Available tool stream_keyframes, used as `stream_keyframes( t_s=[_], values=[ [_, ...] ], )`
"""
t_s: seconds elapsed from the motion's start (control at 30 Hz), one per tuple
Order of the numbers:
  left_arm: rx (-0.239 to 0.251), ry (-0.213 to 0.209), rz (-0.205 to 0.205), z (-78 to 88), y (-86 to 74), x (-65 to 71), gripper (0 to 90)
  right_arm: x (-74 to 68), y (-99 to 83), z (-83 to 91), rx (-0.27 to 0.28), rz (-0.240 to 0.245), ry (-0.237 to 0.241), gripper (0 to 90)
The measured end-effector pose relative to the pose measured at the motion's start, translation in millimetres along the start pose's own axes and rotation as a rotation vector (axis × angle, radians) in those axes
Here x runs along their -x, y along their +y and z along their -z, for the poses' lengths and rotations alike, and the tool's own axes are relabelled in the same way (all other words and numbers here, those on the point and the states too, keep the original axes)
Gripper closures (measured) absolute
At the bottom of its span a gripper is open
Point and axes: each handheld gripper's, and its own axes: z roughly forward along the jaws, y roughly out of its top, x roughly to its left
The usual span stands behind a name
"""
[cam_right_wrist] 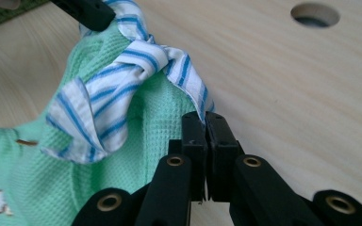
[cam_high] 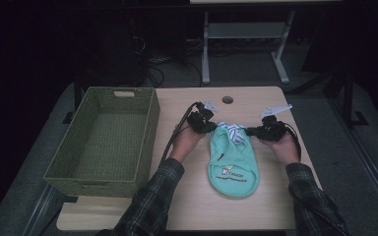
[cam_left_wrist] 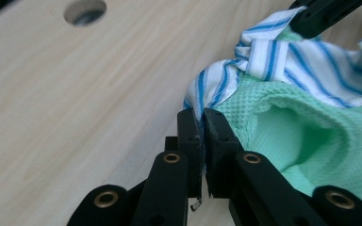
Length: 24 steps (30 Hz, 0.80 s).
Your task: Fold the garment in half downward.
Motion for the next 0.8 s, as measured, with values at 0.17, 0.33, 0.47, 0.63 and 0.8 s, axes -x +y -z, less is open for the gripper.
stream_keyframes(
  t_s=[0.17, 0.33, 0.47, 0.63, 0.8],
  values=[
    [0.067, -0.009, 0.005, 18.0, -0.3, 5.5, 86.5, -4.6, 6.4, 7.9, 0.023, 0.015, -0.007, 86.9],
    [0.098, -0.015, 0.014, 27.8, -1.2, 3.9, 86.5, -7.4, 11.5, 13.8, 0.038, 0.018, -0.019, 70.5],
    [0.104, -0.016, 0.021, 30.3, -2.2, 0.9, 86.5, -15.6, 12.8, 25.4, 0.069, 0.009, 0.006, 78.6],
    [0.106, -0.017, 0.022, 32.3, -3.6, -0.8, 86.5, -37.9, 8.8, 25.8, 0.072, 0.041, 0.080, 89.7],
    [0.105, -0.017, 0.021, 33.7, -3.8, -0.4, 86.5, -61.9, 4.7, 9.5, 0.052, 0.056, 0.137, 89.7]
  ],
)
